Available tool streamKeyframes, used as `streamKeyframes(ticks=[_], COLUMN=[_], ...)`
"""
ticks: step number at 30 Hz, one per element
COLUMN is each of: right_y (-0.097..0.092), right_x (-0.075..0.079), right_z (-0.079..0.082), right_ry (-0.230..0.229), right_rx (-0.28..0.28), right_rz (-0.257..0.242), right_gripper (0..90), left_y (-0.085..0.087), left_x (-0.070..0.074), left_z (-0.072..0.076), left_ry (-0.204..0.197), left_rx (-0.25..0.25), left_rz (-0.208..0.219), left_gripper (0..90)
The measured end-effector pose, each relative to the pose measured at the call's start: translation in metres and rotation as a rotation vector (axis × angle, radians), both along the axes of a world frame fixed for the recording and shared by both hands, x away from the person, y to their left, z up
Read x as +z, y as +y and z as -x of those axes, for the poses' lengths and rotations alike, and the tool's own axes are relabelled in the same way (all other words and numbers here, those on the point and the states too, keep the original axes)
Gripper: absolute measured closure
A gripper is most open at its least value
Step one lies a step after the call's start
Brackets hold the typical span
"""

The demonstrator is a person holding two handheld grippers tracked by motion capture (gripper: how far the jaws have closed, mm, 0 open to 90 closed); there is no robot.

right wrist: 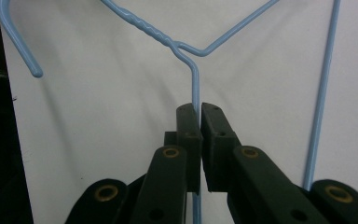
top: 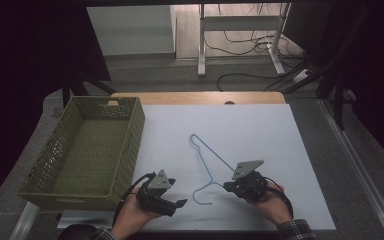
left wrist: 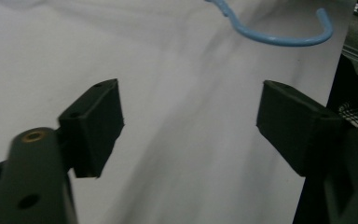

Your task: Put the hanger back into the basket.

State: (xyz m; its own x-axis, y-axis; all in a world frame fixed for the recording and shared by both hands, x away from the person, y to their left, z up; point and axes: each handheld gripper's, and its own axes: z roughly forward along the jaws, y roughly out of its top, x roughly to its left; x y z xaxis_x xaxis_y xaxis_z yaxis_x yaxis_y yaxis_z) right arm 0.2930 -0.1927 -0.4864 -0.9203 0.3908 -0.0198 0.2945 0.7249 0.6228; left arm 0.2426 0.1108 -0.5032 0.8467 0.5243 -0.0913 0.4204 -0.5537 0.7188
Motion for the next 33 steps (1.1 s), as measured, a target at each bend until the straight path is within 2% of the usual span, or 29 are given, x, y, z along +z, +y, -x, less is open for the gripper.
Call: streamKeyframes(ticks=[1, 3, 5, 7, 9, 13, 16, 21, 24, 26, 27, 30, 33], right_y=[0.0, 0.0, 0.0, 0.0, -0.001, -0.001, -0.002, -0.004, -0.003, 0.001, 0.009, 0.016, 0.028], right_x=[0.0, 0.0, 0.0, 0.0, 0.0, 0.0, 0.0, 0.001, 0.007, 0.011, 0.012, 0.01, 0.01], right_z=[0.0, 0.0, 0.0, 0.0, 0.0, -0.001, -0.001, -0.002, 0.0, 0.001, 0.003, 0.004, 0.003], right_ry=[0.002, 0.004, 0.006, 0.007, 0.009, 0.011, 0.02, 0.031, -0.008, -0.018, -0.034, -0.047, -0.079], right_rx=[-0.001, -0.001, -0.002, -0.002, -0.004, -0.004, -0.015, -0.033, -0.043, -0.031, -0.01, 0.009, 0.032], right_rz=[-0.003, -0.004, -0.009, -0.009, -0.012, -0.016, -0.028, -0.044, -0.044, -0.054, -0.043, -0.027, -0.018], right_gripper=[86.6, 86.5, 86.6, 86.5, 86.5, 86.5, 86.3, 83.7, 73.0, 69.3, 64.3, 60.9, 58.0], left_y=[-0.003, -0.01, -0.015, -0.019, -0.022, -0.025, -0.025, -0.026, -0.025, -0.026, -0.026, -0.025, -0.025], left_x=[-0.001, -0.003, -0.005, -0.006, -0.008, -0.007, -0.007, -0.007, -0.006, -0.005, -0.005, -0.003, -0.002], left_z=[0.0, 0.0, -0.001, -0.003, -0.006, -0.01, -0.012, -0.013, -0.013, -0.013, -0.013, -0.014, -0.014], left_ry=[-0.002, -0.004, -0.002, 0.008, 0.038, 0.062, 0.068, 0.071, 0.067, 0.072, 0.072, 0.069, 0.068], left_rx=[-0.009, -0.021, -0.033, -0.037, -0.047, -0.056, -0.056, -0.053, -0.053, -0.047, -0.046, -0.048, -0.048], left_rz=[0.002, 0.004, -0.002, 0.013, 0.048, 0.097, 0.114, 0.114, 0.113, 0.128, 0.129, 0.134, 0.139], left_gripper=[31.6, 33.9, 40.8, 43.0, 49.1, 58.9, 59.7, 57.2, 56.0, 55.4, 54.1, 53.8, 52.8])
